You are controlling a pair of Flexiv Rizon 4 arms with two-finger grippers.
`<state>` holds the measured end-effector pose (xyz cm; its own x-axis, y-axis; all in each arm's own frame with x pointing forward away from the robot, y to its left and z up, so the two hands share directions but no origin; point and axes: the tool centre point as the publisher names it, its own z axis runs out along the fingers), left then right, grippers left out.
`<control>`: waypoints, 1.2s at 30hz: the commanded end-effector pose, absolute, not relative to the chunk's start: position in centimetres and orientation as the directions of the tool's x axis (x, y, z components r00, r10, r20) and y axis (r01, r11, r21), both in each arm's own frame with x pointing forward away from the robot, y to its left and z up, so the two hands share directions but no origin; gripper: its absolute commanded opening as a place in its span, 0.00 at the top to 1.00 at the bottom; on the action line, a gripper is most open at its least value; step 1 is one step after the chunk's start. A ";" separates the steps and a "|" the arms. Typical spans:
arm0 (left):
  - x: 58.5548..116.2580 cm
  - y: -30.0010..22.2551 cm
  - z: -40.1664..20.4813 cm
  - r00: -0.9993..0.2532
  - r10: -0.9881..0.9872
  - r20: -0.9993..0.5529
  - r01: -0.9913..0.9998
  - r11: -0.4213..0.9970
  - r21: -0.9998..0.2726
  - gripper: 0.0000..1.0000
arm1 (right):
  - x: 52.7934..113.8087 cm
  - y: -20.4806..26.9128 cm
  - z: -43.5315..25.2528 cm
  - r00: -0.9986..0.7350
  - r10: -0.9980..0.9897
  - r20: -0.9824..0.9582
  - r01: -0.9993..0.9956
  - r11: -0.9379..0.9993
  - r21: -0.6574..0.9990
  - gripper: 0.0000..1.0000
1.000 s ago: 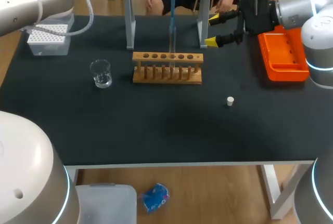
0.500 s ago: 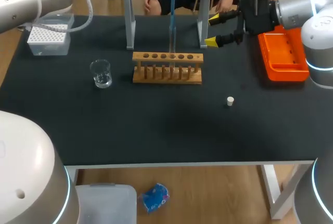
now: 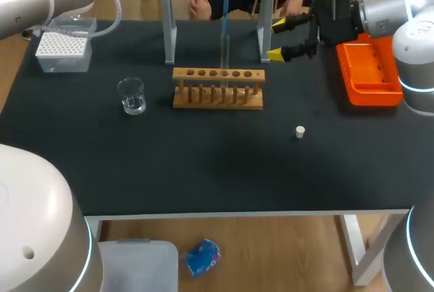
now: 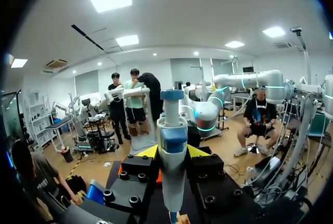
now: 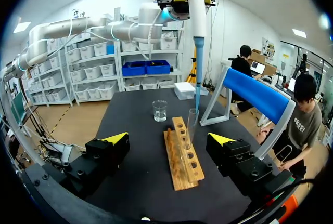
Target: Invert the test tube, pick up the pipette, mount the tip to pipette, aspirate from beaker and dispense into the tube, eject the tip, return the pipette, and cap with the stopper.
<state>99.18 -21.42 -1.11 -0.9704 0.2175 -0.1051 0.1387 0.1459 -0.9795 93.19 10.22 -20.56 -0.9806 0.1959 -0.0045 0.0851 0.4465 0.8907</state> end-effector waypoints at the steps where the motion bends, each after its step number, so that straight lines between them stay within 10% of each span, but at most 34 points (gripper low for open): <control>1: 99.1 -21.5 -0.7 -0.970 0.218 -0.107 0.142 0.153 -0.978 1.00 | 93.2 10.2 -20.6 -0.980 0.197 -0.005 0.085 0.448 0.890 0.00; 36: 94.9 -20.3 0.9 -0.976 0.181 -0.123 0.153 0.165 -0.974 1.00 | 93.2 10.2 -20.6 -0.980 0.197 -0.005 0.085 0.448 0.890 0.00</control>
